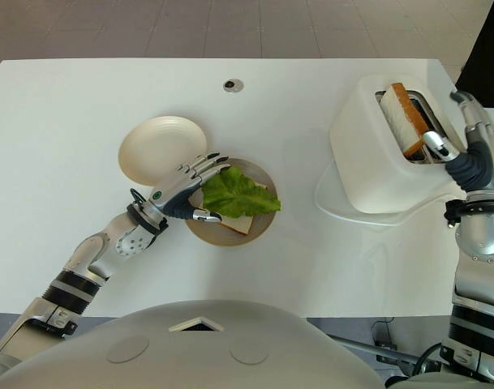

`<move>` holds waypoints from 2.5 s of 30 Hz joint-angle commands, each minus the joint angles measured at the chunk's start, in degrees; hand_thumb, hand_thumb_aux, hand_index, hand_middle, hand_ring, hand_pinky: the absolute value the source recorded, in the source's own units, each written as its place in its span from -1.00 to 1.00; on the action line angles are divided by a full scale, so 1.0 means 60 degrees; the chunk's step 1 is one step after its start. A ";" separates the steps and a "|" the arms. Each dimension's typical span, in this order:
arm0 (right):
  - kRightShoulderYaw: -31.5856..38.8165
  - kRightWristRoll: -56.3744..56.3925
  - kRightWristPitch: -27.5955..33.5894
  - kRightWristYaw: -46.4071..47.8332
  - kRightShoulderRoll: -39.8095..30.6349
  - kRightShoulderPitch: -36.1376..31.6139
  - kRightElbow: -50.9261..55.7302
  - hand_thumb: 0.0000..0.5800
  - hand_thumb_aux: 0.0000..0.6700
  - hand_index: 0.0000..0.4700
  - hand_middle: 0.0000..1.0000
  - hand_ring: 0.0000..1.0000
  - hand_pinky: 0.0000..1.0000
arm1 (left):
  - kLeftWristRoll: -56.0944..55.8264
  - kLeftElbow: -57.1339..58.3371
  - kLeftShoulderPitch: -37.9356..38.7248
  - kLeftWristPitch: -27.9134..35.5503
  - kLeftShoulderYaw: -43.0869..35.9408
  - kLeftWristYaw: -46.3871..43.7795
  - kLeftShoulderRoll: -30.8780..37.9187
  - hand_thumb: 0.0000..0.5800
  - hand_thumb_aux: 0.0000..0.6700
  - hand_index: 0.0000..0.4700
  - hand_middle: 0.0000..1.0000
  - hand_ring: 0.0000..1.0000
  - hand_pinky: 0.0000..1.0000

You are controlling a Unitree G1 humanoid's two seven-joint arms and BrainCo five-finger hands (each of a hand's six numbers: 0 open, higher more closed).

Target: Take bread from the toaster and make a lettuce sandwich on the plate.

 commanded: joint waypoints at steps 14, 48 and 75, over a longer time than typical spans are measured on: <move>-0.0010 -0.0085 -0.0328 -0.1199 0.0154 -0.1068 -0.1249 1.00 1.00 1.00 1.00 1.00 1.00 | -0.0605 -0.1611 0.0463 -0.0546 0.1531 0.1444 -0.0330 -1.00 -1.00 -1.00 -1.00 -1.00 -1.00; 0.7326 0.0659 0.0043 -0.1094 0.4595 0.0297 0.0057 1.00 1.00 1.00 1.00 1.00 1.00 | 0.0894 -0.0799 0.1126 -0.2586 0.0927 0.1759 -0.0350 -0.53 -0.75 -0.75 -1.00 -1.00 -1.00; 0.6774 0.4055 -0.2571 0.2413 0.1637 0.0195 -0.1576 1.00 1.00 1.00 1.00 1.00 1.00 | -0.7437 -0.0279 0.0018 -0.3704 -0.1317 -0.1425 -0.0603 1.00 1.00 1.00 1.00 1.00 1.00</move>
